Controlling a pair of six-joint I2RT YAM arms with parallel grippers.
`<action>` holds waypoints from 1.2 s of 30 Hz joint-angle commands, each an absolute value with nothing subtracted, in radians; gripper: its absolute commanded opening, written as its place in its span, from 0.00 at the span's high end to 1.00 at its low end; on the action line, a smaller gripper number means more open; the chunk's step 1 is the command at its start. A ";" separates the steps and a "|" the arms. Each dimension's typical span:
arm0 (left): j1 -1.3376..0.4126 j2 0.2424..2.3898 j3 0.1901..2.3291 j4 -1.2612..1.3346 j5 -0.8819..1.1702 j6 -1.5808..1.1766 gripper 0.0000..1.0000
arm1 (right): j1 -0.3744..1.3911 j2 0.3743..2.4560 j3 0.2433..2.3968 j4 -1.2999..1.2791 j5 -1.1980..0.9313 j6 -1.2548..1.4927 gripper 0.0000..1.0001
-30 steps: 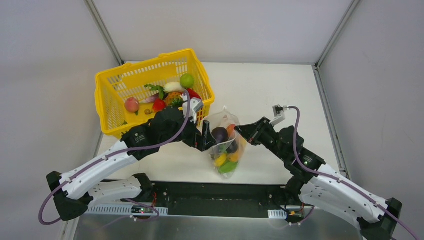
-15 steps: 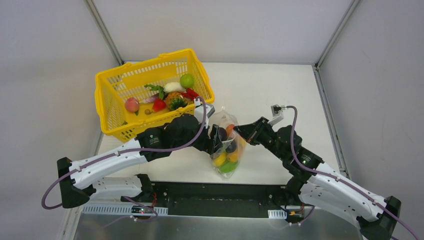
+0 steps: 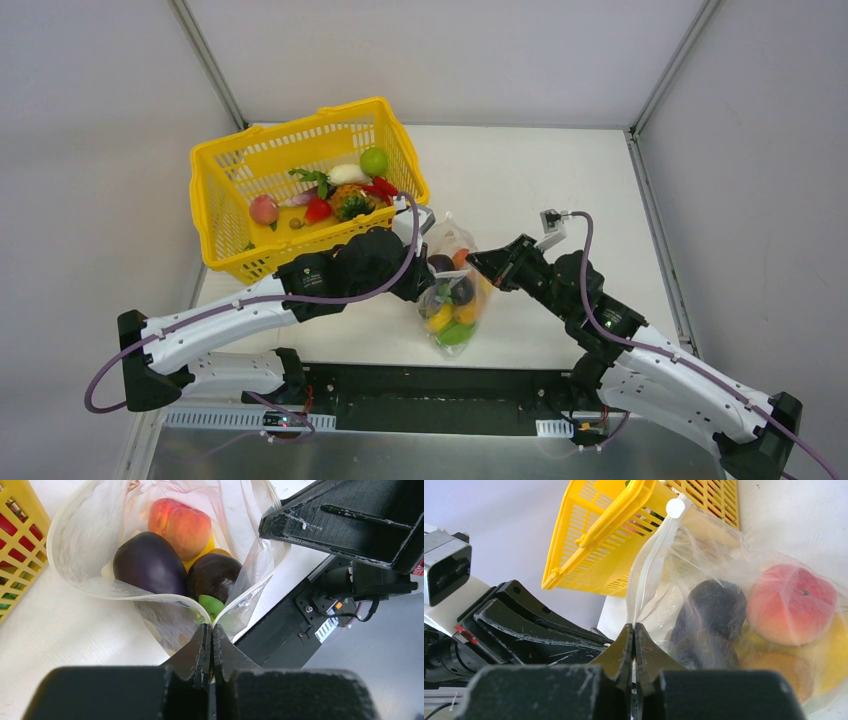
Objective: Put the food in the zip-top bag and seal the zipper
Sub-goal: Adjust the zipper food storage bag at the center of the board.
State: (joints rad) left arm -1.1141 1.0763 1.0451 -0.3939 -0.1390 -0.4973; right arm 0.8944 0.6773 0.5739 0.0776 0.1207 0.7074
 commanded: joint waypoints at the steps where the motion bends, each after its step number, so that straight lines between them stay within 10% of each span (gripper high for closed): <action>1: -1.127 1.064 1.073 -0.424 -0.156 -0.463 1.00 | 0.897 0.674 0.636 0.095 0.108 0.676 0.97; 13: -1.129 1.011 1.109 -0.528 -0.156 -0.376 1.00 | 0.890 0.699 0.801 -0.120 0.101 0.385 0.48; 22: -1.128 0.978 1.202 -0.624 -0.159 -0.277 1.00 | 0.753 0.779 0.856 -0.165 0.092 0.194 0.47; 36: -1.093 0.923 1.195 -0.731 -0.120 0.000 1.00 | 0.340 0.848 0.619 0.288 -0.625 0.085 0.40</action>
State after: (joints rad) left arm -1.1103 0.9497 1.1805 -0.7052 -0.1596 -0.1364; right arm 0.3557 0.8268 0.6987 0.0441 -0.3401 0.1574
